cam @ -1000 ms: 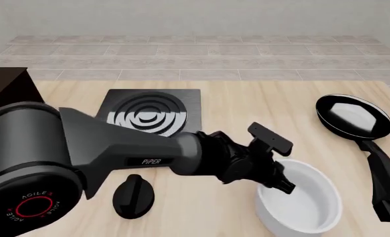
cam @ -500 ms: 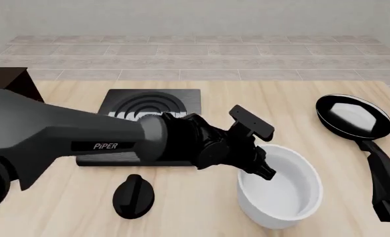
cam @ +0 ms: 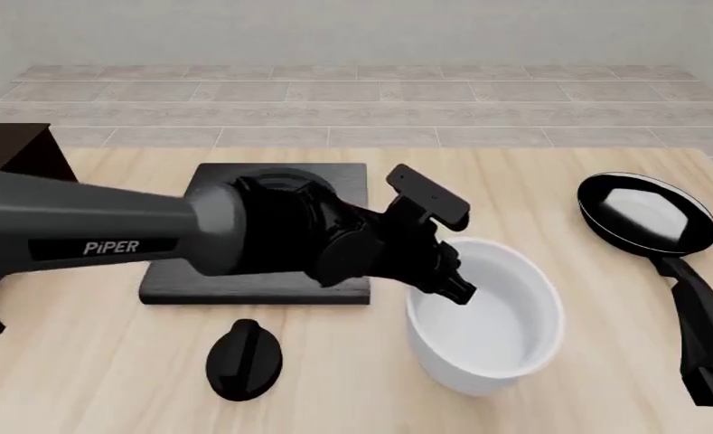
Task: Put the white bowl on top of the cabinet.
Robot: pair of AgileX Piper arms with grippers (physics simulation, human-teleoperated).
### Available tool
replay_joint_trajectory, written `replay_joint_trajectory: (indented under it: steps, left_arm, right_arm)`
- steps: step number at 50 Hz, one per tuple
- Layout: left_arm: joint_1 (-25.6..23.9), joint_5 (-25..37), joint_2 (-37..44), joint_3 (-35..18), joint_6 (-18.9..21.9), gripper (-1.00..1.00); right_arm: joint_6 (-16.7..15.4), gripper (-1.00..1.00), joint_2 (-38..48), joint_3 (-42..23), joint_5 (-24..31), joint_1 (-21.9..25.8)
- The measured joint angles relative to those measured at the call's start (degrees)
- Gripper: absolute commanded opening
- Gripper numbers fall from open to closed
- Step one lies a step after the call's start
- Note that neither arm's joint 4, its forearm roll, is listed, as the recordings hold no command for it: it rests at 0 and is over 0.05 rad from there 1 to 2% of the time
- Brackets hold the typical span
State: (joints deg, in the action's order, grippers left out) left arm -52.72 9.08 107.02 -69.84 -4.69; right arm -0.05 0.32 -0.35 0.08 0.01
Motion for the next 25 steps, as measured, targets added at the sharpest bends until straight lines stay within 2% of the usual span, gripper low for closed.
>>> replay_joint_trajectory:
  steps: [25]
  left_arm:
    - [5.0,3.8,-12.0,5.7,1.7,-1.0]
  right_arm:
    - [0.0,1.0,0.0,0.0,0.0,0.0]
